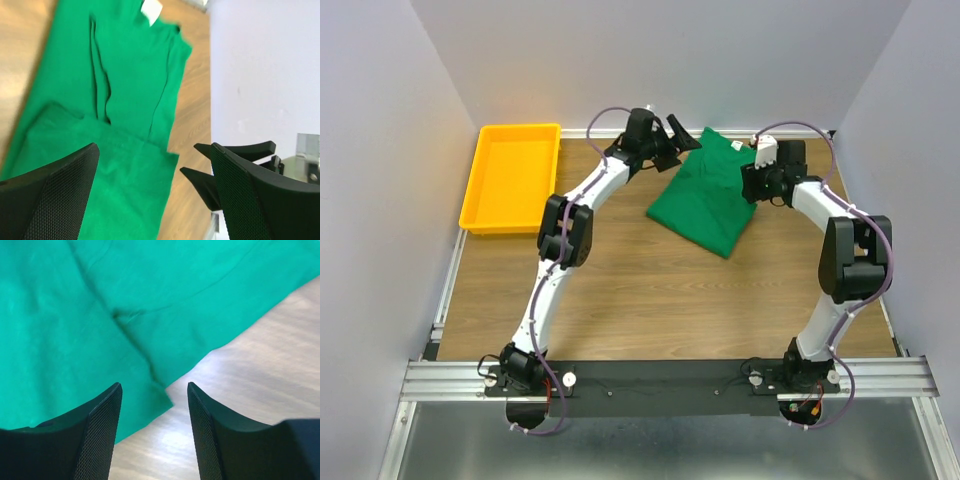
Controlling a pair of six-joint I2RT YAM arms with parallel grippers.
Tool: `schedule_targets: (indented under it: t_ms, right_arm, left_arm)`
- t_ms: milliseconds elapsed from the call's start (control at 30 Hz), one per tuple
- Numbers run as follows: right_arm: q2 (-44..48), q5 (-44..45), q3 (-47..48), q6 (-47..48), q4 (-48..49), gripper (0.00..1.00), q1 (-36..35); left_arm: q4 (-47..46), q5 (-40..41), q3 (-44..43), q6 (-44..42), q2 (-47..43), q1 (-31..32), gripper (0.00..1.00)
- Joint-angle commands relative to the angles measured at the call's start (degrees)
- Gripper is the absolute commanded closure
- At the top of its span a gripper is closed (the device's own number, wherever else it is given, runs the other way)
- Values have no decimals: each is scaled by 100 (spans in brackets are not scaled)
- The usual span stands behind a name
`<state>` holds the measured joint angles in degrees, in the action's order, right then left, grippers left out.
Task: Fold and stack the t-shirts
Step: Fold the tshirt
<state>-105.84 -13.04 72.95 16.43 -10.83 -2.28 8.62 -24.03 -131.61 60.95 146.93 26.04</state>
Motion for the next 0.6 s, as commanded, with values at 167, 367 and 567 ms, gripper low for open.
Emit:
schedule_targets:
  t_ms: [167,367,567]
  right_arm:
    - [407,-2882,342,2206,-1780,32,53]
    - [827,-2953,-419,4194,-3235,29,-1079]
    - [1926,-421,-2151,2607,-873,19,-2092]
  left_arm:
    - [-650,1032,1653,-1796,-2447,-705,1]
    - [-1887,-1244,4565,-1396,-3381,-1497,2]
    - [320,555,5267,-1833,-4234,-628,2]
